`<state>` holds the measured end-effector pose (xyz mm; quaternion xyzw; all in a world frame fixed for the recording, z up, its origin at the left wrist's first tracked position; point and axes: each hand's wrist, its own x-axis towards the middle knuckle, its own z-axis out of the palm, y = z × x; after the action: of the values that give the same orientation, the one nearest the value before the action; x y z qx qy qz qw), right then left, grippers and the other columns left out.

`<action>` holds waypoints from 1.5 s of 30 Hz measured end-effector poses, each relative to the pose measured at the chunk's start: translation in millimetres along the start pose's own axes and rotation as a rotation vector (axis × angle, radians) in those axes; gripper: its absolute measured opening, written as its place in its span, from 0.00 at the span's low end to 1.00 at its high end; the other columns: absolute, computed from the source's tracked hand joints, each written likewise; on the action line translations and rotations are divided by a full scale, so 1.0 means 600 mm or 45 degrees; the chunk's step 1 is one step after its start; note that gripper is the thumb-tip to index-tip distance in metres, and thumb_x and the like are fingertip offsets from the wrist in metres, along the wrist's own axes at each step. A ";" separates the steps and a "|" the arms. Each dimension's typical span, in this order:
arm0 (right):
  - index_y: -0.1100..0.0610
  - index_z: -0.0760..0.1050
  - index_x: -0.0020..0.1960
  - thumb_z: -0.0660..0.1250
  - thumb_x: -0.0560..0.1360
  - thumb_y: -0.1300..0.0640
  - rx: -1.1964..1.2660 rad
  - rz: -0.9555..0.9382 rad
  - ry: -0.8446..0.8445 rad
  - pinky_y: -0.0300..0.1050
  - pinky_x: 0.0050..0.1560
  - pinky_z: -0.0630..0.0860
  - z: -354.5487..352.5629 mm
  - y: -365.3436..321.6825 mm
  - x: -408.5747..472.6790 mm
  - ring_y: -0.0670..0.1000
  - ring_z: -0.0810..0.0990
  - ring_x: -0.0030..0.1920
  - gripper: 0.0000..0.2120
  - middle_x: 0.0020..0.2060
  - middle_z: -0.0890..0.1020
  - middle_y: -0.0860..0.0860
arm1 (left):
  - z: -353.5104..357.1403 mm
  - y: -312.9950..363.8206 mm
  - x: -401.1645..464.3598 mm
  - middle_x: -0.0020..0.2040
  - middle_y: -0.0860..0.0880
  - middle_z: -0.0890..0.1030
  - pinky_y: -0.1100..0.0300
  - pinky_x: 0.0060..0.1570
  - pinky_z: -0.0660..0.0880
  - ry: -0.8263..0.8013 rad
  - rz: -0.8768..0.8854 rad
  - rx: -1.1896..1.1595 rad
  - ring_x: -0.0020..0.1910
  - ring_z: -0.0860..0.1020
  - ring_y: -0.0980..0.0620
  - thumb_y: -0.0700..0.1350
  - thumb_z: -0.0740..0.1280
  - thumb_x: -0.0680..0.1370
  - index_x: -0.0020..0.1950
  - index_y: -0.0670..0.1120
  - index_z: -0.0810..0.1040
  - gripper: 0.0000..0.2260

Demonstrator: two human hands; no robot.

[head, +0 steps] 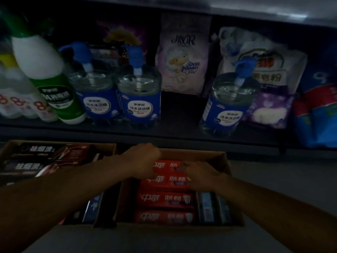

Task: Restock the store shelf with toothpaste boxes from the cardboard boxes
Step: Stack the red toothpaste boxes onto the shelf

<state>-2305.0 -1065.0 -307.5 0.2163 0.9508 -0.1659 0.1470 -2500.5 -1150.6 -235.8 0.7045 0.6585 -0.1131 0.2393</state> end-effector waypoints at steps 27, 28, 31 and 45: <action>0.54 0.66 0.67 0.69 0.73 0.47 -0.135 0.131 0.161 0.46 0.57 0.73 -0.038 -0.027 -0.013 0.51 0.72 0.60 0.27 0.63 0.69 0.51 | -0.052 -0.028 -0.038 0.46 0.55 0.81 0.56 0.45 0.80 0.031 0.049 -0.117 0.42 0.79 0.58 0.53 0.74 0.70 0.51 0.51 0.79 0.13; 0.54 0.67 0.66 0.69 0.72 0.46 -0.150 0.131 0.219 0.45 0.55 0.73 -0.059 -0.030 -0.023 0.50 0.72 0.59 0.26 0.61 0.69 0.51 | -0.068 -0.024 -0.047 0.45 0.55 0.81 0.57 0.44 0.80 0.046 0.046 -0.129 0.41 0.79 0.58 0.52 0.74 0.70 0.51 0.51 0.79 0.12; 0.57 0.71 0.60 0.67 0.72 0.45 -0.271 0.095 0.437 0.44 0.42 0.73 -0.125 -0.041 -0.061 0.52 0.75 0.52 0.22 0.55 0.72 0.52 | -0.127 -0.011 -0.080 0.47 0.54 0.82 0.58 0.46 0.80 0.123 0.044 -0.159 0.44 0.80 0.58 0.51 0.75 0.71 0.55 0.48 0.80 0.15; 0.59 0.74 0.48 0.76 0.60 0.51 -0.764 0.158 1.026 0.49 0.34 0.76 -0.492 -0.101 -0.292 0.57 0.77 0.41 0.21 0.44 0.75 0.55 | -0.454 0.107 -0.241 0.54 0.54 0.83 0.57 0.56 0.77 0.458 0.183 -0.141 0.50 0.81 0.56 0.46 0.73 0.73 0.61 0.47 0.80 0.17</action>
<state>-2243.2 -1068.3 35.6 0.2676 0.9231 0.2203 -0.1665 -2495.2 -1145.4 79.1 0.7443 0.6439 0.0683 0.1636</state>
